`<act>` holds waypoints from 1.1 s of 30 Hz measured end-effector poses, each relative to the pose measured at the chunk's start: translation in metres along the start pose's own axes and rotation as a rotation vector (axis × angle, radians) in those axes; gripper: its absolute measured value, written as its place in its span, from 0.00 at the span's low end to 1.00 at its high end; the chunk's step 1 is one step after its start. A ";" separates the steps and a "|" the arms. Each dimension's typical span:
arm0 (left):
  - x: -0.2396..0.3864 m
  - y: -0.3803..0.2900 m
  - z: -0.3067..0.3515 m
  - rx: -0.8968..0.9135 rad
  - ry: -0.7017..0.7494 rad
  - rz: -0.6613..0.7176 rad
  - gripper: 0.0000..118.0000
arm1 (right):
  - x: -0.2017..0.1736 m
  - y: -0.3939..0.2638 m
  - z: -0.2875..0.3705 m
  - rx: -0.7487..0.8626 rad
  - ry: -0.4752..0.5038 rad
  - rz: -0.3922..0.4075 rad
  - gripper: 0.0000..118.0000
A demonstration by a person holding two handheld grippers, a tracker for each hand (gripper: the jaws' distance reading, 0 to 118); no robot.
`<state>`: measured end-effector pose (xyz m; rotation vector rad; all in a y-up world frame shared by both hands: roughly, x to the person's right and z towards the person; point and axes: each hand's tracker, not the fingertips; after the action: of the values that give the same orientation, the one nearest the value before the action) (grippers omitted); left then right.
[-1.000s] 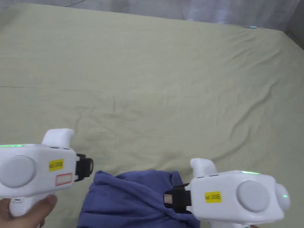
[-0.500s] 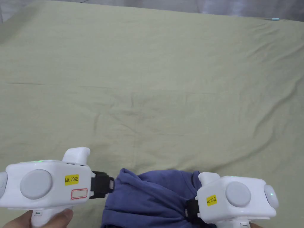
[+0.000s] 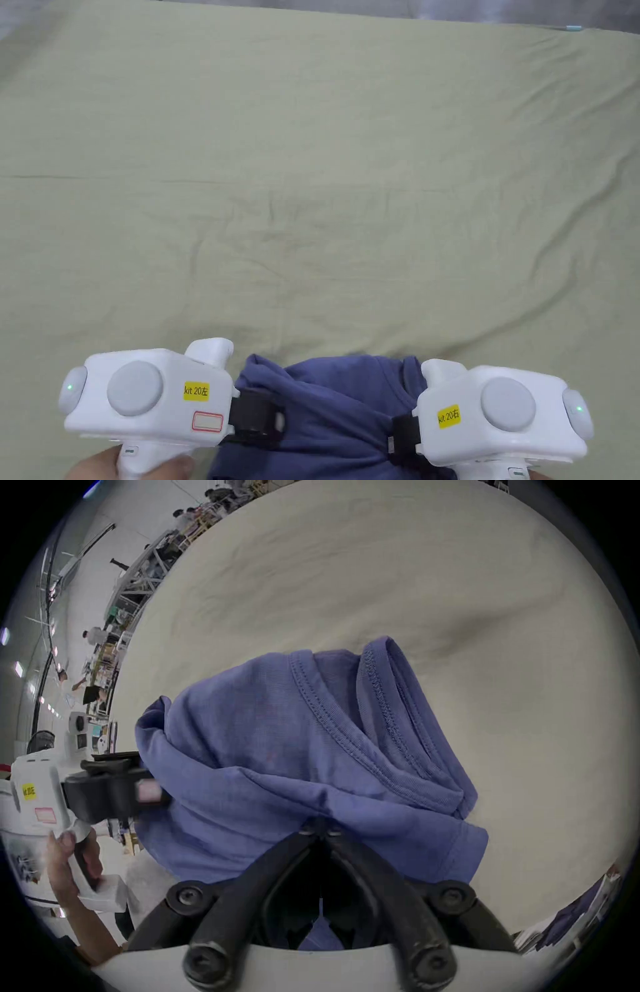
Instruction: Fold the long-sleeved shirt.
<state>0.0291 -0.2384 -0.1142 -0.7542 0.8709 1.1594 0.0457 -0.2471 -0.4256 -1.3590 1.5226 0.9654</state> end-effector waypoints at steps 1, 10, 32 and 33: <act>-0.002 -0.002 -0.002 0.003 -0.069 0.039 0.00 | -0.001 -0.001 0.001 0.002 0.004 -0.010 0.00; 0.007 -0.006 0.055 0.092 -0.150 0.052 0.00 | -0.056 0.002 0.027 0.099 -0.042 -0.056 0.00; -0.291 -0.058 0.212 0.117 0.567 0.230 0.10 | -0.372 -0.023 -0.025 0.054 0.212 0.272 0.00; -0.287 -0.058 0.209 0.123 0.635 0.224 0.16 | -0.372 -0.023 -0.022 0.050 0.218 0.280 0.00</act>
<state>0.0768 -0.2001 0.2401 -0.9590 1.5744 1.0566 0.0821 -0.1467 -0.0680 -1.2703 1.9275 0.9643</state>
